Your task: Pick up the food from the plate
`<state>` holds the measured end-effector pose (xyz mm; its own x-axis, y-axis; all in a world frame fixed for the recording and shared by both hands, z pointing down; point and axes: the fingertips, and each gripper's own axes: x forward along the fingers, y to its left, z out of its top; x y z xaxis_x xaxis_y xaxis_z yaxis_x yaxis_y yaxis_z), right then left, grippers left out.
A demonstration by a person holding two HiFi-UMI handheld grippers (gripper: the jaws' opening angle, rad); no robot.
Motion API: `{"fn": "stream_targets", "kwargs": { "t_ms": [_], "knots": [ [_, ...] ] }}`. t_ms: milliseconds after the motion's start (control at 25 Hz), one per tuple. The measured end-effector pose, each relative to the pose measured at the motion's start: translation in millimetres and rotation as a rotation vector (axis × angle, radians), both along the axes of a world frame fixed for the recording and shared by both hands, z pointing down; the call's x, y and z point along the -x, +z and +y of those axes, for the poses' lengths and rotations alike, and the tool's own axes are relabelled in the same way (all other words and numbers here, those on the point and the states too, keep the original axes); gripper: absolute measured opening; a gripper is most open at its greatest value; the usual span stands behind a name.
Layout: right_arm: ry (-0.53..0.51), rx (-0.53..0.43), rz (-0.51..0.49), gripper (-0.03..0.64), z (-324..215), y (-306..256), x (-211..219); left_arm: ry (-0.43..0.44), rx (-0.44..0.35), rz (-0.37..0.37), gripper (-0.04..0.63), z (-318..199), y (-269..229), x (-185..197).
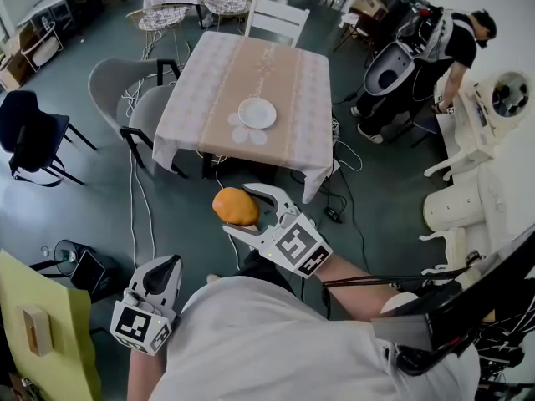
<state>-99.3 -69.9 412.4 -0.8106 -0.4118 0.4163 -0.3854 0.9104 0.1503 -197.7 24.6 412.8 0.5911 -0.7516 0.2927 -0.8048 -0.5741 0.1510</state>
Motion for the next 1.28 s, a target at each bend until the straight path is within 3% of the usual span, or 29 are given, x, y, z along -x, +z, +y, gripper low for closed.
{"fn": "stream_targets", "kwargs": {
  "t_ms": [1280],
  "knots": [
    [0.013, 0.019, 0.004, 0.351, -10.1, 5.8, -8.2, 0.025, 0.031, 0.007, 0.009, -16.3, 8.5, -7.4]
  ]
}}
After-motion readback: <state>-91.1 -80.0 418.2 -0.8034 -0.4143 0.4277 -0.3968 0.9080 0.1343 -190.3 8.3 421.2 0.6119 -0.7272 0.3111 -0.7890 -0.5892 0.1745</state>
